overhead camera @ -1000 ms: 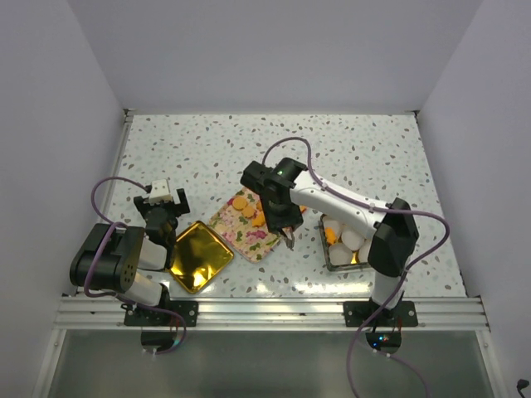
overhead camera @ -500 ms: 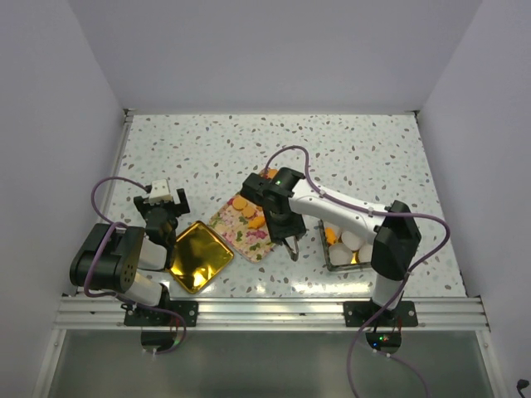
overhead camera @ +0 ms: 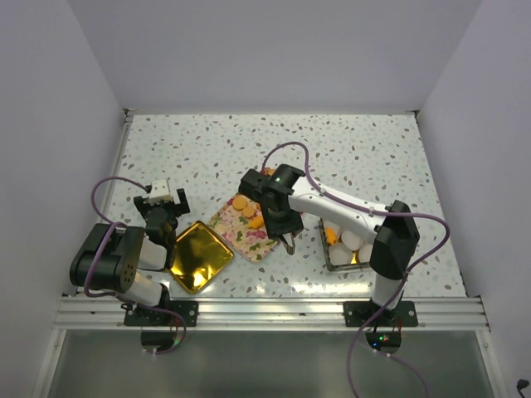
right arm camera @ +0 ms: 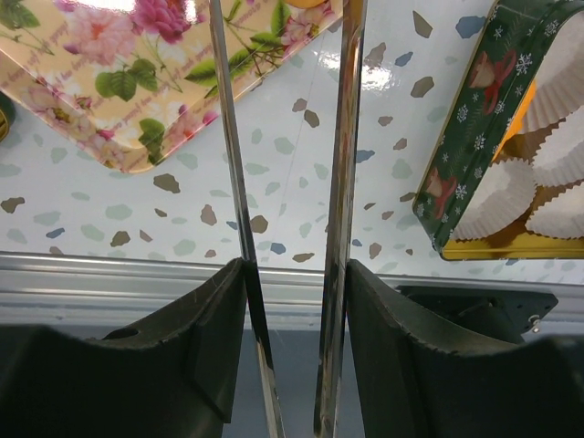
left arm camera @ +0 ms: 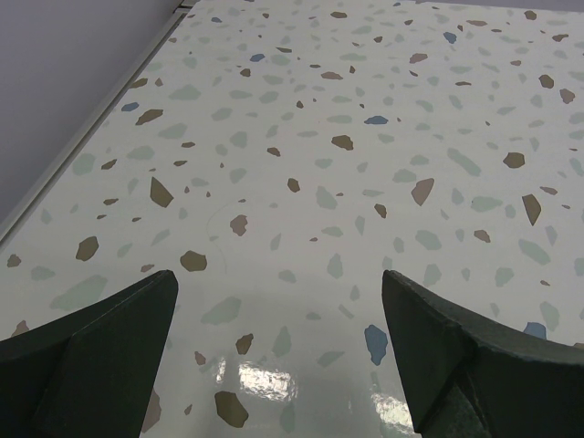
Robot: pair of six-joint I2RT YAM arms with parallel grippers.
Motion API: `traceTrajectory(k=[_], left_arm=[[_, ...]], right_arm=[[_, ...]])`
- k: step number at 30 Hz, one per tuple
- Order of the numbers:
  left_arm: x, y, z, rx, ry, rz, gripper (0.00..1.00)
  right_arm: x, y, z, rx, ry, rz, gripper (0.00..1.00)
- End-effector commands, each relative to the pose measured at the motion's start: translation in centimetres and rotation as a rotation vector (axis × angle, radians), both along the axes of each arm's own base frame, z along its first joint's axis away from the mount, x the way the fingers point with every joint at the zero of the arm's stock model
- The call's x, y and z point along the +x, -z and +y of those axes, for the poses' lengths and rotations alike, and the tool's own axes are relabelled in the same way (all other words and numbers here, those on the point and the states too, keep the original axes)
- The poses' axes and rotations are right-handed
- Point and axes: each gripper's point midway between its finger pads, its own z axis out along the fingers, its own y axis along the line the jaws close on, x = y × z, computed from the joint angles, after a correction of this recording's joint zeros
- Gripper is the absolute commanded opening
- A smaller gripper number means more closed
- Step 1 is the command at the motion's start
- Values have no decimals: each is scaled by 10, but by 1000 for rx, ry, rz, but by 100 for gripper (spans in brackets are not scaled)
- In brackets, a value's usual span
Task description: Pack the cookies
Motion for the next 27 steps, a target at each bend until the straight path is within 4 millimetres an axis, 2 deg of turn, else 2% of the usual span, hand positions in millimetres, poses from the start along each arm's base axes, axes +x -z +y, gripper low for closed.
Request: traceTrajectory(k=[1,13,18,21,22,27], left_arm=[[11,-37,3,2,-20,-143,100],[11,-37,3,1,-21,-143,100],[11,-37,3,2,-20,-143,100],[11,-36,3,2,-21,-141,100],[11,-37,3,1,-21,-143,100],[11,-36,3,1,-21,-142,100]], right_arm=[[5,-5,-2,-16,7,-15,49],[10,-3,3,-20,-8,-13,44],[12,-11,-1,-28,-4,-30,42],[20,-28,-10,-27,11,-82,40],[27,-40,-13,-23,18,-129,40],[38,-76,-46,-45,71,-199,38]])
